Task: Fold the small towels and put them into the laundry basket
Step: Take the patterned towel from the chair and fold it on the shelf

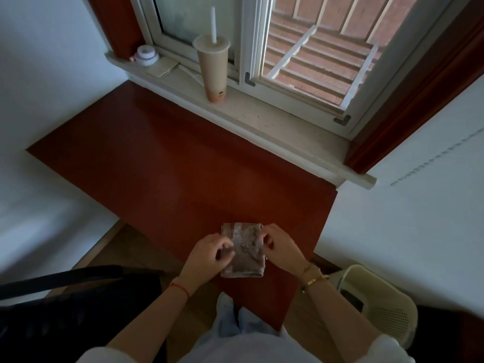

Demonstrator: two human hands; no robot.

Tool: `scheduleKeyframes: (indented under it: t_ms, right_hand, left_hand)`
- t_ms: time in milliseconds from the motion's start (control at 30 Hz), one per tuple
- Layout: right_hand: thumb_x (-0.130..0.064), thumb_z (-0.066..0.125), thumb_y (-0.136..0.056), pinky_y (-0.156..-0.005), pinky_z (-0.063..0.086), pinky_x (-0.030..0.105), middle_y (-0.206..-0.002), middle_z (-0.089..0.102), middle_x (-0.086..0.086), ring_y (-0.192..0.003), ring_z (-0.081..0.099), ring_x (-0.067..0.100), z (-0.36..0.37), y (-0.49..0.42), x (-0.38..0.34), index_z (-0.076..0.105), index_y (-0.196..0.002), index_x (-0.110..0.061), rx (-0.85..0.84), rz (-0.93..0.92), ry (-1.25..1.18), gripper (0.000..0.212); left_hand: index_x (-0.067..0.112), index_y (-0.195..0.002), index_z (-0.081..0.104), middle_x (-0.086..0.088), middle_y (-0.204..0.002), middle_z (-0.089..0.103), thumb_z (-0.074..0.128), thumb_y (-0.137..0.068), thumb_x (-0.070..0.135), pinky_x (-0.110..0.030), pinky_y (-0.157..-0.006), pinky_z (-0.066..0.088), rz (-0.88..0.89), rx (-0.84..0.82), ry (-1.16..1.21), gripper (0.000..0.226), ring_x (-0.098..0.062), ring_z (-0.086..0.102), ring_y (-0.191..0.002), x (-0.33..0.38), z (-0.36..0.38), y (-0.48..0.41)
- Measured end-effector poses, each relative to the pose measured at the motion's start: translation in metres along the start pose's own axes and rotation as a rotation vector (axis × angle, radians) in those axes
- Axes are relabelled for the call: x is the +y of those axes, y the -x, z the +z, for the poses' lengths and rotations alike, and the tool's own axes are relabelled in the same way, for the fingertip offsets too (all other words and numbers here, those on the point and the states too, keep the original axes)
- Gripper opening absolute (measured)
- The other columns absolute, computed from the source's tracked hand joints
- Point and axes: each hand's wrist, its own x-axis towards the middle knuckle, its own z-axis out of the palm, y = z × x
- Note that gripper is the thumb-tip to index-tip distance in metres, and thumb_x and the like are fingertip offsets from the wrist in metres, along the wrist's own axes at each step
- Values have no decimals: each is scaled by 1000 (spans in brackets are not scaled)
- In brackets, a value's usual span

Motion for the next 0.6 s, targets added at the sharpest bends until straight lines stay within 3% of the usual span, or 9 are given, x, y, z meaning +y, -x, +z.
scheduleKeyframes:
  t_ms: [67, 167, 233, 333, 400, 500, 600]
  right_hand:
    - [-21, 53, -92, -88, 50, 29, -117, 53, -5, -105, 53, 14, -4, -13, -5, 60, -116, -21, 121, 97, 27, 25]
    - [-27, 55, -92, -100, 46, 36, -132, 45, 7, -123, 43, 26, -5, -29, -12, 50, -134, -16, -11, 246, 107, 43]
    - [-23, 56, -90, -101, 44, 39, -132, 42, 12, -123, 42, 32, -1, -35, -16, 48, -134, -13, -95, 276, 143, 46]
    - [-16, 57, -86, -98, 42, 37, -127, 44, 13, -117, 43, 33, 6, -38, -21, 49, -125, -8, -67, 289, 150, 41]
    - [-13, 56, -84, -86, 44, 33, -115, 51, 12, -108, 48, 30, 8, -35, -22, 49, -114, -9, -38, 281, 121, 31]
    - [-10, 56, -83, -51, 41, 24, -85, 55, 4, -68, 52, 17, 9, -21, -22, 42, -101, -15, -10, 325, -97, 24]
    - [-13, 63, -82, -45, 42, 12, -88, 57, -1, -62, 52, 6, 7, -5, -19, 44, -104, -17, 74, 404, -309, 29]
  left_hand:
    - [20, -119, 61, 7, -108, 60, 61, -93, 30, -35, -89, 52, -92, 79, -12, 28, -11, 56, -103, 0, -5, -14]
    - [16, -145, 41, -4, -139, 46, 61, -94, 36, -36, -103, 46, -275, -46, -50, 59, -24, 43, -130, 0, -9, -37]
    - [16, -147, 39, -7, -143, 39, 61, -93, 39, -37, -105, 43, -310, -152, -83, 63, -27, 38, -134, 0, -7, -47]
    - [17, -132, 49, -8, -130, 41, 68, -87, 35, -35, -99, 45, -313, -153, -77, 51, -27, 42, -124, -4, -3, -54]
    - [16, -118, 54, -7, -123, 45, 72, -84, 29, -33, -95, 46, -299, -107, -46, 40, -25, 46, -117, -6, -2, -54]
    - [15, -102, 57, -3, -107, 59, 74, -82, 23, -26, -81, 51, -266, -87, 65, 27, -21, 58, -103, -7, -5, -53]
    - [18, -101, 56, 5, -97, 63, 75, -82, 21, -13, -64, 44, -269, -115, 187, 27, -14, 64, -92, -2, -11, -49]
